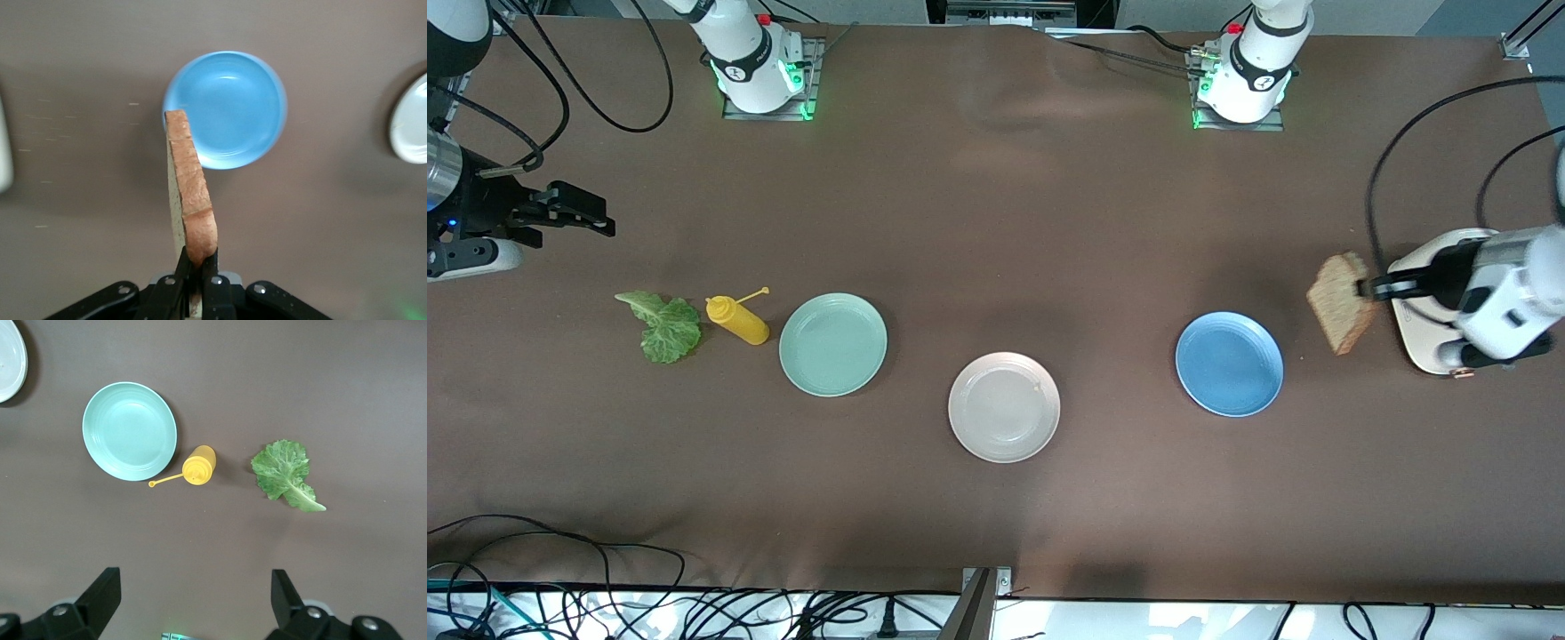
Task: Make sandwich on beige plate with both arms
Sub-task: 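Carry the bread slice with the left gripper over the beige plate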
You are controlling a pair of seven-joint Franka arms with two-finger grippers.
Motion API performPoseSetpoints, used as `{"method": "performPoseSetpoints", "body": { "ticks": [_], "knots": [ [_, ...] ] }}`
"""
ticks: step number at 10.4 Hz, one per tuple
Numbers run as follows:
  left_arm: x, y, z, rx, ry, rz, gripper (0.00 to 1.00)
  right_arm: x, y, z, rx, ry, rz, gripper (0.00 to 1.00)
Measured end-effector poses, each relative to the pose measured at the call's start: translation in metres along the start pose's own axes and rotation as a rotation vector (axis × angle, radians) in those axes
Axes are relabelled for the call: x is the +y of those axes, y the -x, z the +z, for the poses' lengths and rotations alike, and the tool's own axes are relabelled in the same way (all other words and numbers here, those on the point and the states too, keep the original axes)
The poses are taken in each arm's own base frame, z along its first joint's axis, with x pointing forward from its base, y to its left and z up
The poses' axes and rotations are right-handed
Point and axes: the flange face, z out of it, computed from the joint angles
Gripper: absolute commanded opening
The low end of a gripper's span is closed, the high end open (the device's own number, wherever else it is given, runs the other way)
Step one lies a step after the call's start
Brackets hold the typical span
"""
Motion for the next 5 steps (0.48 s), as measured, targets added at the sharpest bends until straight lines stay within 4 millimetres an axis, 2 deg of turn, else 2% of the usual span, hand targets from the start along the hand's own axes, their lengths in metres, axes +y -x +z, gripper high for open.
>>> {"method": "performPoseSetpoints", "body": {
  "ticks": [3,5],
  "knots": [
    [0.099,-0.01,0.045,0.043,0.172,-0.108,0.0,0.0,0.0,0.0,-0.001,0.0,0.001,1.0],
    [0.159,-0.021,0.084,0.098,0.296,-0.171,0.0,0.0,0.0,0.0,-0.001,0.0,0.001,1.0]
  ]
}}
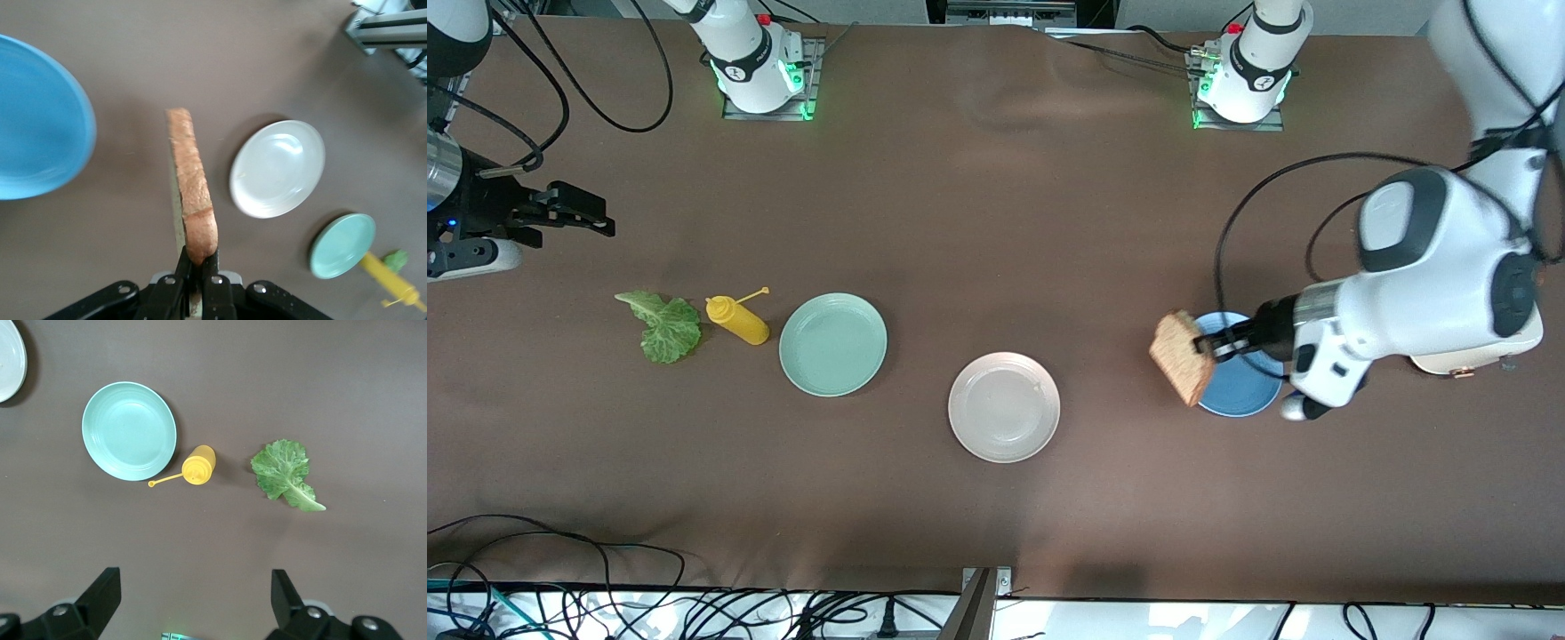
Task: Make sandwich on beige plate with both arms
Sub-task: 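Carry the bread slice with the left gripper over the beige plate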
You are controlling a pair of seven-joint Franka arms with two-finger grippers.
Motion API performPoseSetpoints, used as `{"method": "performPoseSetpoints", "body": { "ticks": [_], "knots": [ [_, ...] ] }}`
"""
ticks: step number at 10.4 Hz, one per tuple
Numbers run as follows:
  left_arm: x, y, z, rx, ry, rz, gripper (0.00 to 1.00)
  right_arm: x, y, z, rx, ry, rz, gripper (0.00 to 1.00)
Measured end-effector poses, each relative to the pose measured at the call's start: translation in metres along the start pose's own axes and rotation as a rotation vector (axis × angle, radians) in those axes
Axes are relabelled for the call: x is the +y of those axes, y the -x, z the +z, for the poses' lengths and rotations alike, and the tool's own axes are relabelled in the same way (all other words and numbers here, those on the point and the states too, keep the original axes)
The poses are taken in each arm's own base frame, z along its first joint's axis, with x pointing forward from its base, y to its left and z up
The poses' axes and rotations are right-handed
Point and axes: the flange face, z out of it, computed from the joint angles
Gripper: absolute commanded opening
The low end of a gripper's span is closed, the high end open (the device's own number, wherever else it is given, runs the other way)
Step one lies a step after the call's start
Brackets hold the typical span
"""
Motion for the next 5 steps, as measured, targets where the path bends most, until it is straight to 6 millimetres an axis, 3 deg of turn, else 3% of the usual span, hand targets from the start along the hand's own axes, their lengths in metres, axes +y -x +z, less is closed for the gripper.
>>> {"method": "performPoseSetpoints", "body": {
  "ticks": [3,5],
  "knots": [
    [0.057,0.014,0.086,0.105,0.179,-0.064,0.0,0.0,0.0,0.0,0.0,0.0,0.0,1.0],
    [0.076,0.024,0.129,0.155,0.274,-0.089,0.0,0.0,0.0,0.0,0.0,0.0,0.0,1.0]
  ]
}}
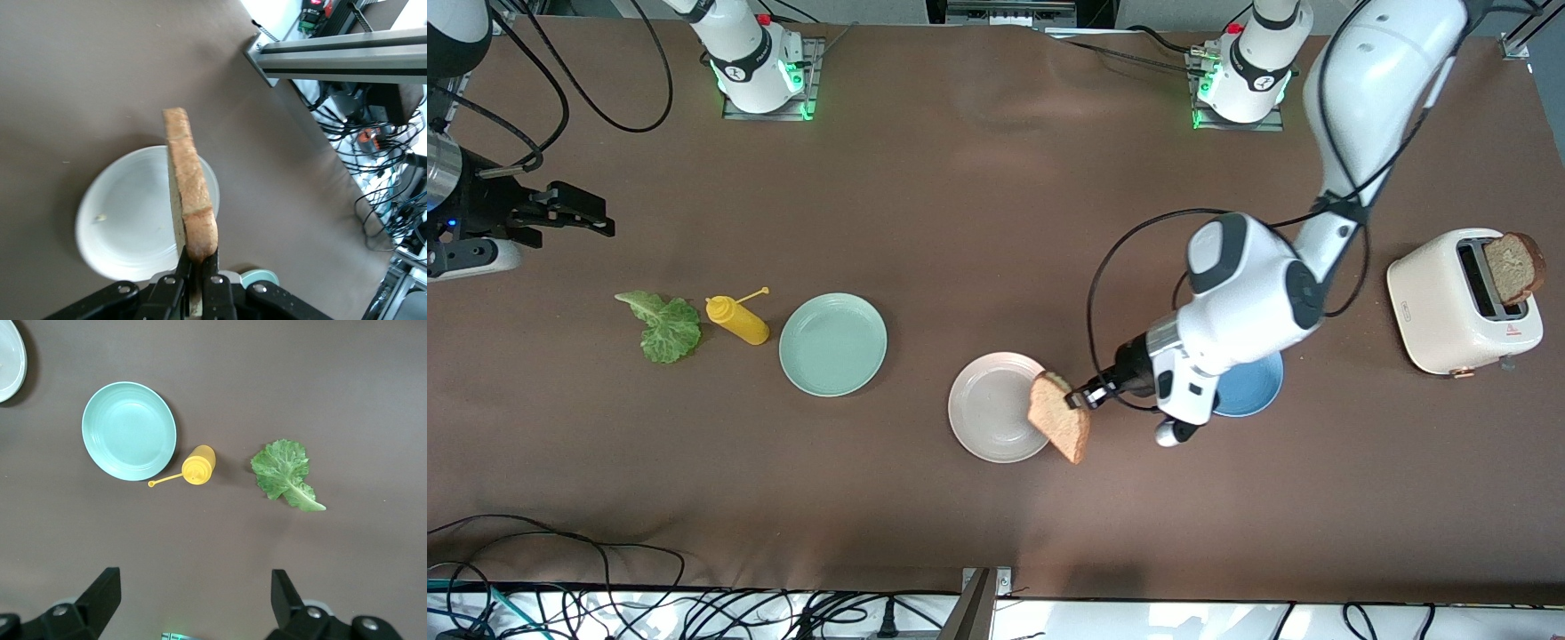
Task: Make sandwich on beige plate with both arms
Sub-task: 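Carry the bread slice with the left gripper over the beige plate, then lower the bread onto the beige plate and open the left gripper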
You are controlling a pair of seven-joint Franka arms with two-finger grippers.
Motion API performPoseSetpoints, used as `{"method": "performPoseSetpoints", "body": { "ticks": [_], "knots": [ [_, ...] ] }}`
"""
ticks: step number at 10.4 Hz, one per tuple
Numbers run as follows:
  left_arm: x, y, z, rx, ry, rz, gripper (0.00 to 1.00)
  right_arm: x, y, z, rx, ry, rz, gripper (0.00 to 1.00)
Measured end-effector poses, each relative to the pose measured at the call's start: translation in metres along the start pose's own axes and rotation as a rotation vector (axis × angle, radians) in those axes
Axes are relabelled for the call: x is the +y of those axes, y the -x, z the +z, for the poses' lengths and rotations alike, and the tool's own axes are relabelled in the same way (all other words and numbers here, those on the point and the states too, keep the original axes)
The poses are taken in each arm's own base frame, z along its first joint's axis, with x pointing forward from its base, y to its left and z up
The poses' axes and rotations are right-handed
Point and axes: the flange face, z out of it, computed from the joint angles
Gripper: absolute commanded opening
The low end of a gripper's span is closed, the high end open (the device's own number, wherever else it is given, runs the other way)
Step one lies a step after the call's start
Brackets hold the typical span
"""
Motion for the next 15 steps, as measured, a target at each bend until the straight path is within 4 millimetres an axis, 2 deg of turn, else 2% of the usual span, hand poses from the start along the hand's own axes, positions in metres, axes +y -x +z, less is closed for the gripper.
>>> {"method": "performPoseSetpoints", "body": {
  "ticks": [2,4,5,12,15],
  "knots": [
    [-0.003,0.012,0.032,0.017,0.061,-0.043,0.0,0.0,0.0,0.0,0.0,0.0,0.0,1.0],
    [-0.007,0.034,0.067,0.021,0.098,-0.056,0.0,0.0,0.0,0.0,0.0,0.0,0.0,1.0],
    [-0.009,0.042,0.078,0.017,0.101,-0.057,0.0,0.0,0.0,0.0,0.0,0.0,0.0,1.0],
    [-0.026,0.033,0.095,0.022,0.087,-0.078,0.0,0.0,0.0,0.0,0.0,0.0,0.0,1.0],
    [-0.025,0.031,0.095,0.024,0.092,-0.079,0.41,0.0,0.0,0.0,0.0,0.0,0.0,1.0]
  ]
}}
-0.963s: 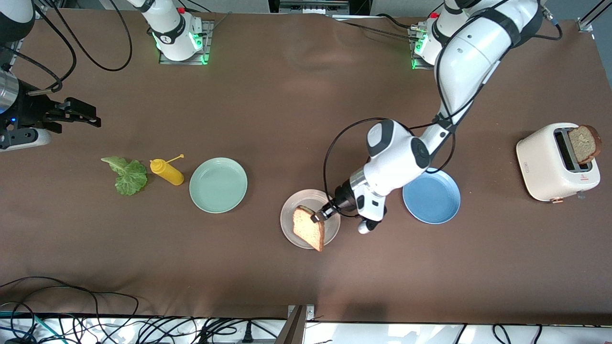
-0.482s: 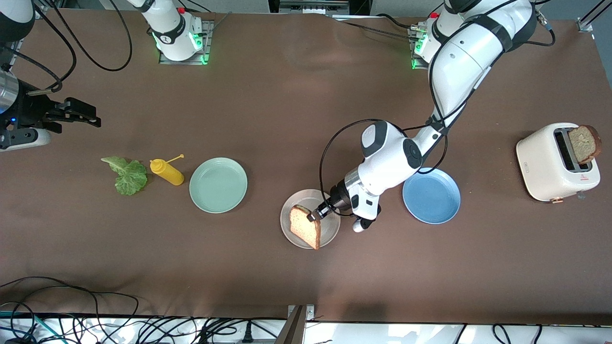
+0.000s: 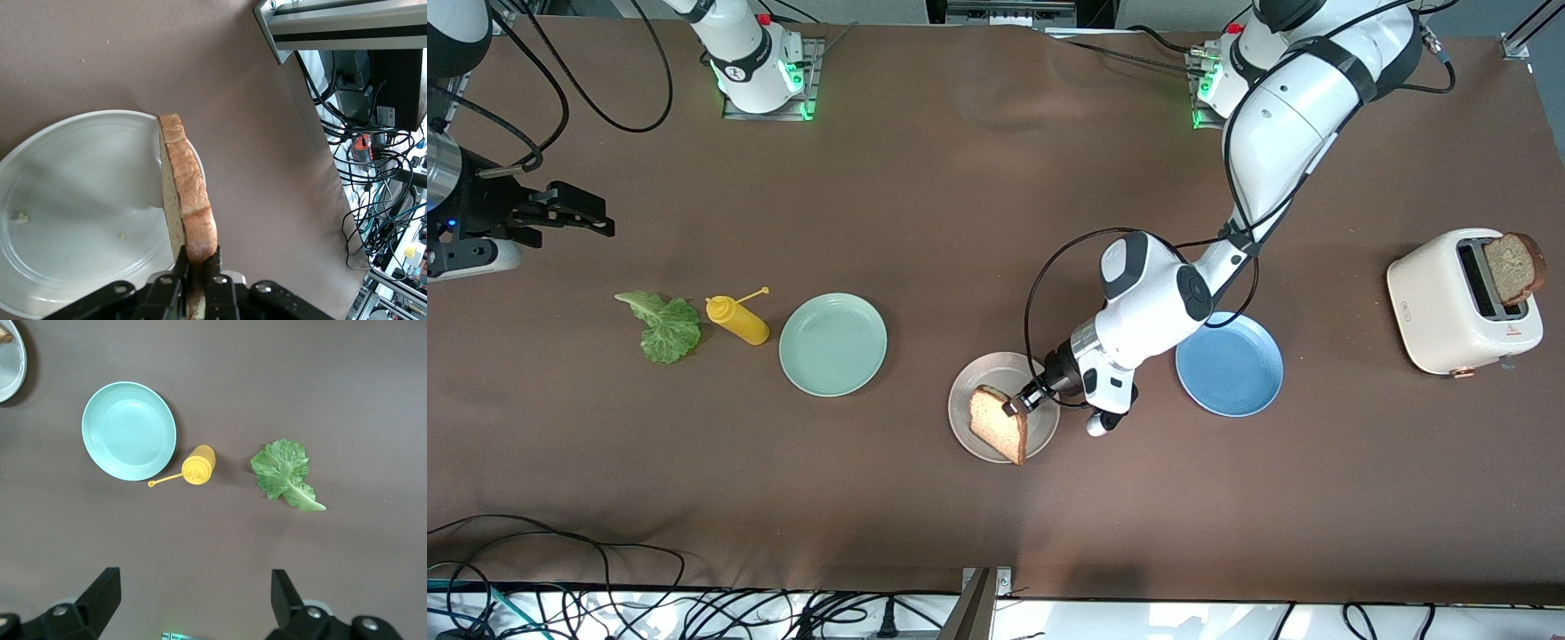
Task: Make sandwich on beige plate with both arms
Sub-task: 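Lower the bread onto the beige plate and open the left gripper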
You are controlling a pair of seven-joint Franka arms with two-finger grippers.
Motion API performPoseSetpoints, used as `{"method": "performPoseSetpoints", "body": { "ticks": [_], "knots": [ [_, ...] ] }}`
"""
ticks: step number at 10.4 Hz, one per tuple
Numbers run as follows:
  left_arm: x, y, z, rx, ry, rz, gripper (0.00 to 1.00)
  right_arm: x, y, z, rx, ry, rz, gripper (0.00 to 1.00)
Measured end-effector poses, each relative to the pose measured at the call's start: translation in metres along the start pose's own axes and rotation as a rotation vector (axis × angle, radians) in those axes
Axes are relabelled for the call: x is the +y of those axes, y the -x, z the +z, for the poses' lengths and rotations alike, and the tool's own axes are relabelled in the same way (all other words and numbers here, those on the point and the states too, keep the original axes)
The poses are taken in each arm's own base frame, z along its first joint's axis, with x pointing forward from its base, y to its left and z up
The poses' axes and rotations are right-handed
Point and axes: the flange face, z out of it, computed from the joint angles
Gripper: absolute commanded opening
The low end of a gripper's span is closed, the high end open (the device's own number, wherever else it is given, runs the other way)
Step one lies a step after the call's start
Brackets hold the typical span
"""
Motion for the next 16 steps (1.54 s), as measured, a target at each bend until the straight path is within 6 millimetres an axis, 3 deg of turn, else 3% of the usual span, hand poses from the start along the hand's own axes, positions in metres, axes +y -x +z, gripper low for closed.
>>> {"method": "performPoseSetpoints", "body": {
  "ticks": [1,4,8,12,16],
  "knots": [
    [0.0,0.0,0.0,0.0,0.0,0.0,0.63,0.0,0.0,0.0,0.0,0.0,0.0,1.0],
    [0.0,0.0,0.0,0.0,0.0,0.0,0.99,0.0,0.0,0.0,0.0,0.0,0.0,1.0],
    [-0.01,-0.018,-0.001,0.028,-0.024,0.006,1.0,0.0,0.0,0.0,0.0,0.0,0.0,1.0],
    [-0.017,-0.02,0.0,-0.005,-0.117,0.063,1.0,0.0,0.0,0.0,0.0,0.0,0.0,1.0],
    [-0.027,-0.035,-0.009,-0.032,-0.211,0.093,1.0,0.0,0.0,0.0,0.0,0.0,0.0,1.0]
  ]
}}
